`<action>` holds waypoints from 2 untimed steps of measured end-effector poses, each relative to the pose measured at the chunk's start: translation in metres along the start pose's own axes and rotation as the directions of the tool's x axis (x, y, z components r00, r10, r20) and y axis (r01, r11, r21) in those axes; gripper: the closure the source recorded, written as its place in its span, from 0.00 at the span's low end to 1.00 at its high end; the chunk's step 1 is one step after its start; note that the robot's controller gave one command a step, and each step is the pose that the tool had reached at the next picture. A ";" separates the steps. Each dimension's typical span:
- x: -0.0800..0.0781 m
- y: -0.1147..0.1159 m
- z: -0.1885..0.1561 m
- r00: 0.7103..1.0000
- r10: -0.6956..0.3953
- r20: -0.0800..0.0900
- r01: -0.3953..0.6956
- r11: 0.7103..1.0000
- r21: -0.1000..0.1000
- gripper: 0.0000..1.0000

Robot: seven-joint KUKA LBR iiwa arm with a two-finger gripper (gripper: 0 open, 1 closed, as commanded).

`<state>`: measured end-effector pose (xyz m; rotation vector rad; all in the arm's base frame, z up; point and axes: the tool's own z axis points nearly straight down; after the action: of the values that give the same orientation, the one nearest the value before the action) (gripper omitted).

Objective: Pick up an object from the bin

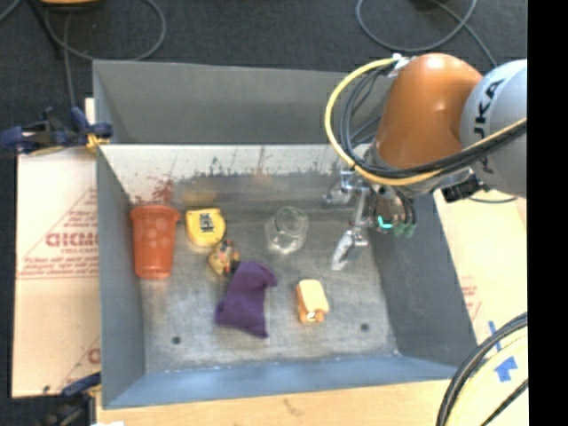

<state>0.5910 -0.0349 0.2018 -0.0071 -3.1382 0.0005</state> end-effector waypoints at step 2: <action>0.011 -0.002 0.034 0.990 -0.142 0.010 0.142 0.990 0.002 0.00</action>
Offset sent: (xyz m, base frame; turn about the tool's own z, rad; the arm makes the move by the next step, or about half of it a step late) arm -0.0437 -0.0068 -0.1318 -0.4806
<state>0.5803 -0.0370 0.1683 0.2165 -3.1407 0.0023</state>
